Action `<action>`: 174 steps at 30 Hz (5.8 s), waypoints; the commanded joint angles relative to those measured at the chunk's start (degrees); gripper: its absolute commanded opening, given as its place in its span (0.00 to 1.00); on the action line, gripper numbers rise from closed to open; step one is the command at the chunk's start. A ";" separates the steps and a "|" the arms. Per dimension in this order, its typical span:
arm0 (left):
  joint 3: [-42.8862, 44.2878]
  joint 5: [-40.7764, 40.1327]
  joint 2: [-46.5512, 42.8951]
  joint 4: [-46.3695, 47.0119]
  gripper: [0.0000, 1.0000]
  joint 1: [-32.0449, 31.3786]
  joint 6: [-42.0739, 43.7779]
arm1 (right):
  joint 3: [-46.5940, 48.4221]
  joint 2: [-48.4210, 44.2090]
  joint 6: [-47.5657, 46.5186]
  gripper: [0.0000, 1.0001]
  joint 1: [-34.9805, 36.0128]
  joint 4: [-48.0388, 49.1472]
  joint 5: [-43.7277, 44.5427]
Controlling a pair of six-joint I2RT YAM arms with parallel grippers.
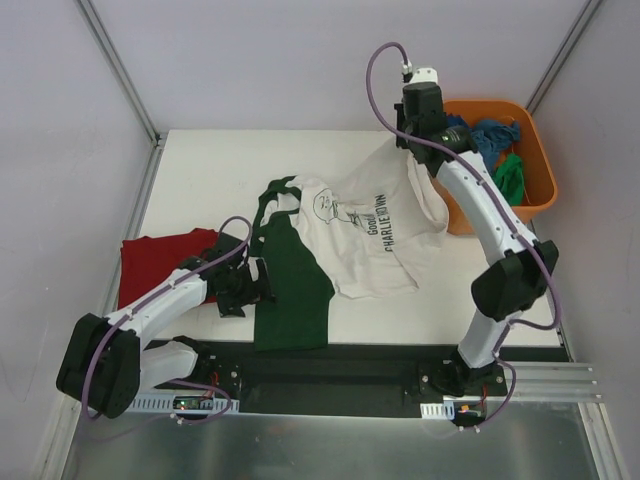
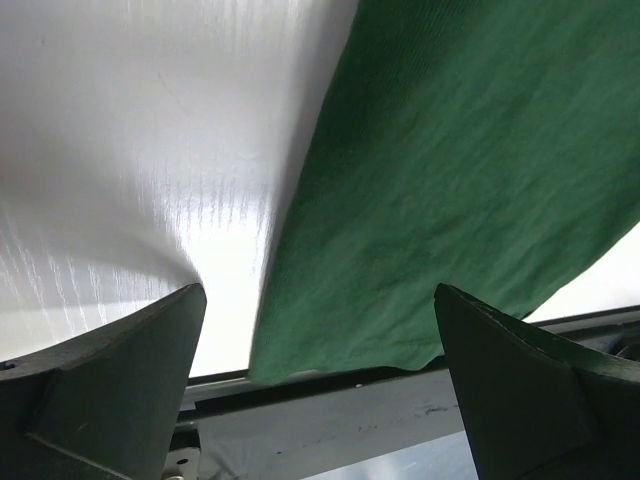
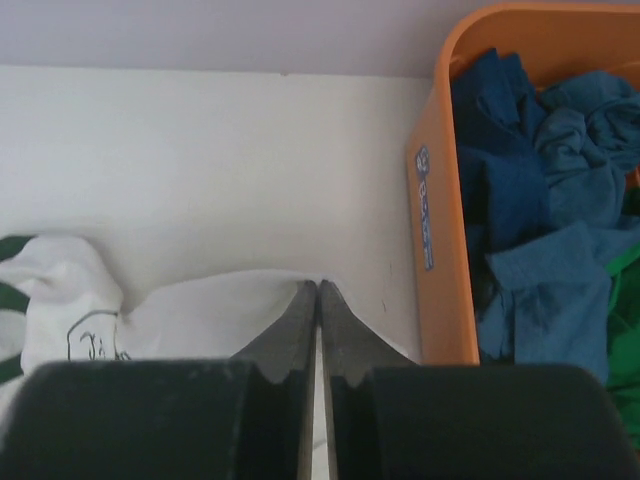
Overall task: Fold and stack the t-shirts
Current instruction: Flatten the tshirt out
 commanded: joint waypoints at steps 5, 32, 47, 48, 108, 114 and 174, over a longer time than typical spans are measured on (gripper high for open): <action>-4.17 4.86 -5.86 -0.20 0.99 -0.77 -1.44 | 14.48 12.18 1.15 0.69 -2.37 -6.35 -5.91; 1.19 2.76 11.80 1.29 0.46 -4.90 1.11 | -48.64 -30.81 10.46 0.97 2.73 -4.94 -15.08; 1.98 0.21 7.59 1.29 0.00 -6.39 -1.00 | -38.29 -9.21 11.43 0.90 5.54 -5.90 -5.33; 1.89 -0.06 7.50 1.29 0.00 -6.39 -1.17 | -37.31 -6.15 11.52 0.85 5.63 -5.91 -4.62; 5.67 -4.36 -1.63 -3.54 0.00 -6.39 0.32 | -41.52 -9.54 13.37 0.04 -1.84 -7.05 -5.75; 5.32 -6.03 -3.93 -4.60 0.00 -6.31 -0.03 | -45.73 -8.58 11.87 0.07 -3.60 -4.95 -11.72; 20.41 -10.95 -13.41 -6.18 0.00 -6.31 2.16 | -37.31 -33.41 10.20 0.01 -7.02 -20.32 -11.82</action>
